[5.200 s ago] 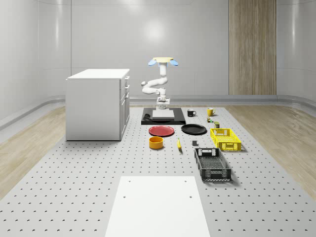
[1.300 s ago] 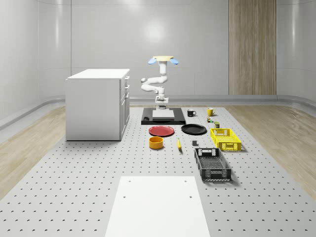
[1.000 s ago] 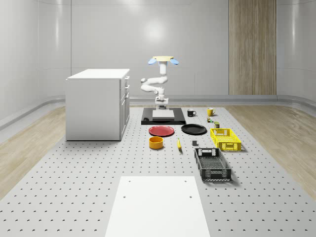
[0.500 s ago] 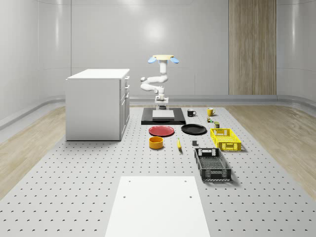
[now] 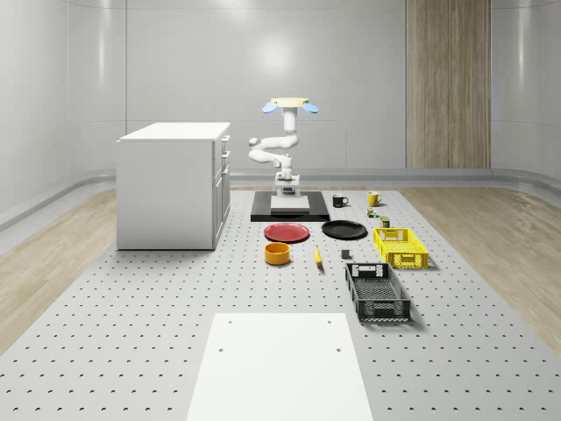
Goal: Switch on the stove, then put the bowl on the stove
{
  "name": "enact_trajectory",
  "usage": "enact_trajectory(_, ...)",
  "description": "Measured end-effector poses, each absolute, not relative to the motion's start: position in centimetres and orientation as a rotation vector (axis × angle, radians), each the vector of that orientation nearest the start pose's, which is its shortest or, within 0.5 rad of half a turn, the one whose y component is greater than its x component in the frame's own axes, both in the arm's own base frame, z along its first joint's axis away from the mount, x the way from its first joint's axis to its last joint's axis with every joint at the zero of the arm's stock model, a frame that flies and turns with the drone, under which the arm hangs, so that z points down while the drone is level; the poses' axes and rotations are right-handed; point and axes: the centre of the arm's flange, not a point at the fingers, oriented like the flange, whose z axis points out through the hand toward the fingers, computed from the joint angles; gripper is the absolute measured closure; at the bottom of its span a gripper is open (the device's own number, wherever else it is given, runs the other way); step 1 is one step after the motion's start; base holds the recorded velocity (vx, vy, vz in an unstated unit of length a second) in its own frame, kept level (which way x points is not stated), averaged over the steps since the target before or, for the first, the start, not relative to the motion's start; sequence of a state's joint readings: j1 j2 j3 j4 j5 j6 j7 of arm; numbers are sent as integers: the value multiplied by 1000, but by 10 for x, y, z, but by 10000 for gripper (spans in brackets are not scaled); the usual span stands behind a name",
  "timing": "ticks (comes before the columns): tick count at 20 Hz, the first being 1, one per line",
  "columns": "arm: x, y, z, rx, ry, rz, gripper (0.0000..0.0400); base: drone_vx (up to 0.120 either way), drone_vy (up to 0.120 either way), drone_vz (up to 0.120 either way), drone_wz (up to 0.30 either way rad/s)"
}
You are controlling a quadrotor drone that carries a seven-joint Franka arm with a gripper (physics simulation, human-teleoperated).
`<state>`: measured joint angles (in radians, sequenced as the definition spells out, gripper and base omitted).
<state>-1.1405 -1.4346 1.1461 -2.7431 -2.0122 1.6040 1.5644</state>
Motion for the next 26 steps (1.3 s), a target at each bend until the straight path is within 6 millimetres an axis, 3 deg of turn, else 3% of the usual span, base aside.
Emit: enact_trajectory(26, 327, 34, 565, 1, -2, 786, 0, 120, 0, 0, 0)
